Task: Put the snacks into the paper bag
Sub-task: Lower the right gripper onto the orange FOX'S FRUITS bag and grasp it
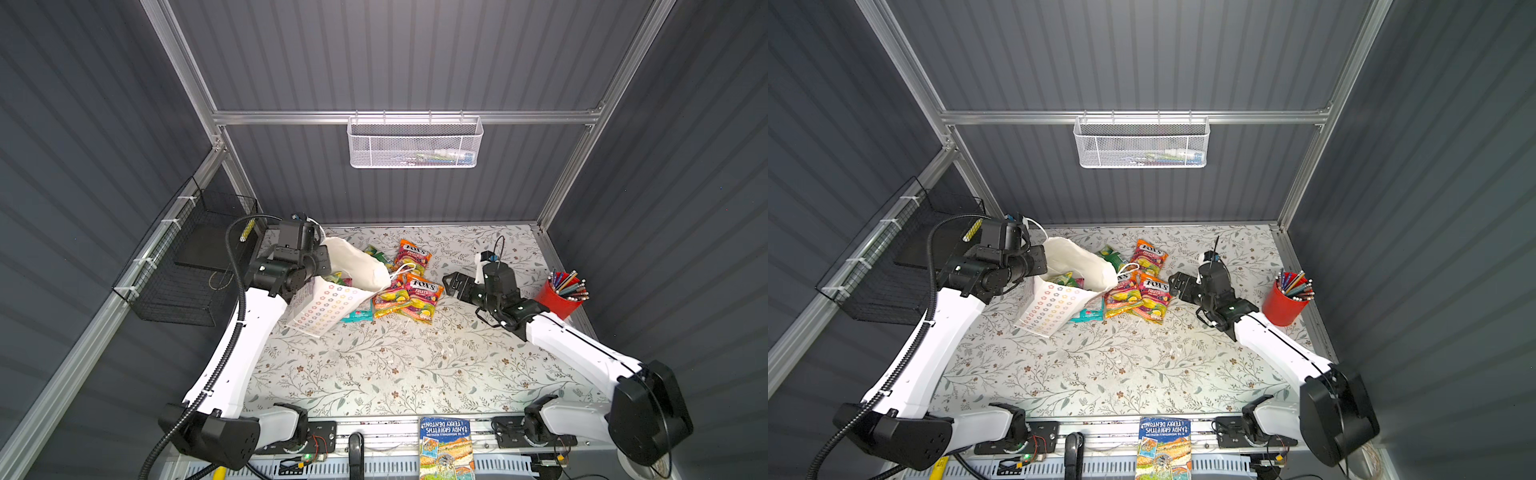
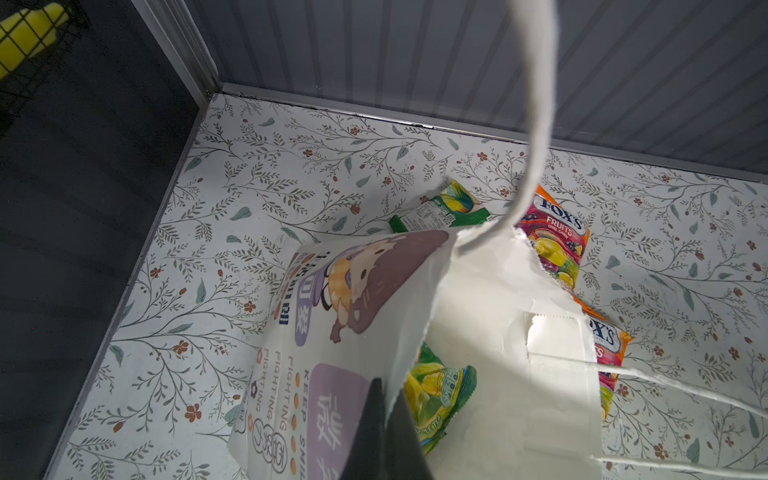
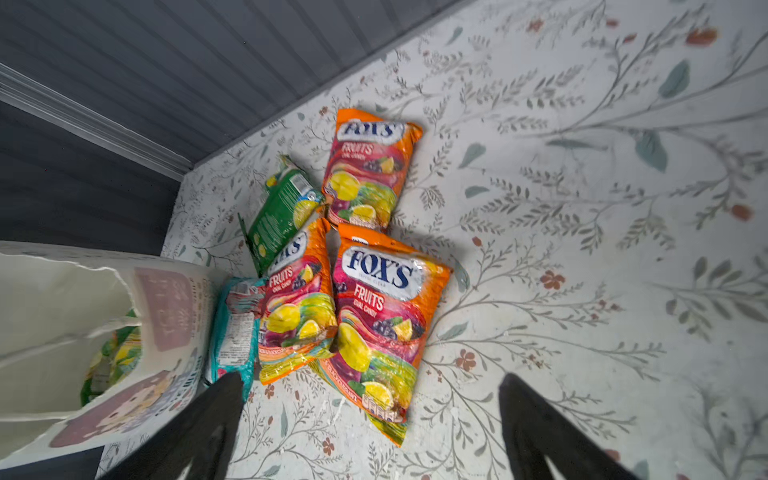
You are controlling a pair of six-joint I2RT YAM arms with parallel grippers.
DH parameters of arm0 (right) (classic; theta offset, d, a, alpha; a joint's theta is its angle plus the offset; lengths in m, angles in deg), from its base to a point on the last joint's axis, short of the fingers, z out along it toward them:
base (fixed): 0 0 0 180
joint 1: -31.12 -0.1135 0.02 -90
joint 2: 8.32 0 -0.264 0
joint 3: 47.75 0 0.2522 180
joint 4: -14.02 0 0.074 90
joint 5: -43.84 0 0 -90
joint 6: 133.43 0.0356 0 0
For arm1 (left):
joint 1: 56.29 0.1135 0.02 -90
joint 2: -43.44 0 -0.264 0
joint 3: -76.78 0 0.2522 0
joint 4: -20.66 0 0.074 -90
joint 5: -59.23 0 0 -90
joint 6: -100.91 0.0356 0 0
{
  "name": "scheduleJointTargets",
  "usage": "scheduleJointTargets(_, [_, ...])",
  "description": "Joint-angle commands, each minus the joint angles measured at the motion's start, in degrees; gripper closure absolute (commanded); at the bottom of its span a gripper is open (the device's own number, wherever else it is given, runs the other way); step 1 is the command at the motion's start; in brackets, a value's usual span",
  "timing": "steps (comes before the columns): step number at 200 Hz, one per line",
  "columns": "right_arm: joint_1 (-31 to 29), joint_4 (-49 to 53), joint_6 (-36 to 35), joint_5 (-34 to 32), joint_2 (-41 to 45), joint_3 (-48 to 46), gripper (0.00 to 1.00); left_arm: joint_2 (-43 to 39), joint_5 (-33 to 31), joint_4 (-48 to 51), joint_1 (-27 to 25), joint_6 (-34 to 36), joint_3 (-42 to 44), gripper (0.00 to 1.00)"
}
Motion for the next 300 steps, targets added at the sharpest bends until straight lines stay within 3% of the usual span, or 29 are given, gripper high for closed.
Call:
scheduleJointTargets(1, [0.81, -7.82, 2.71, 5.52, -4.58, -0.35, 0.07, -0.87, 0.75, -2.95, -0.24, -0.21, 0.05, 1.00])
scheduleJointTargets(79, [3.40, -15.66, 5.22, 11.69, -21.36, 2.95, 0.21, -0.89, 1.34, -3.05, -0.23, 0.05, 0.03, 1.00])
scheduleJointTargets(120, [5.27, -18.61, 6.71, 16.75, -27.31, 5.25, 0.27, -0.76, 1.38, -3.04, -0.23, 0.13, 0.03, 1.00])
scheduleJointTargets(183, [5.88, -18.35, 6.90, 19.33, -33.66, 10.11, 0.38, -1.15, 1.61, -3.04, -0.23, 0.09, -0.06, 1.00])
scheduleJointTargets(233, [5.83, -22.02, 7.88, 22.12, -35.32, 10.02, 0.58, -0.80, 1.87, -3.08, -0.23, 0.14, -0.05, 1.00])
scheduleJointTargets(269, [5.83, -24.50, 7.23, 24.35, -32.11, 7.85, 0.84, -0.81, 2.05, -3.03, -0.23, 0.14, -0.01, 1.00])
scheduleJointTargets(300, [5.84, -26.30, 6.78, 26.82, -27.41, 5.41, 0.92, -0.63, 1.91, -3.04, -0.23, 0.14, 0.05, 1.00])
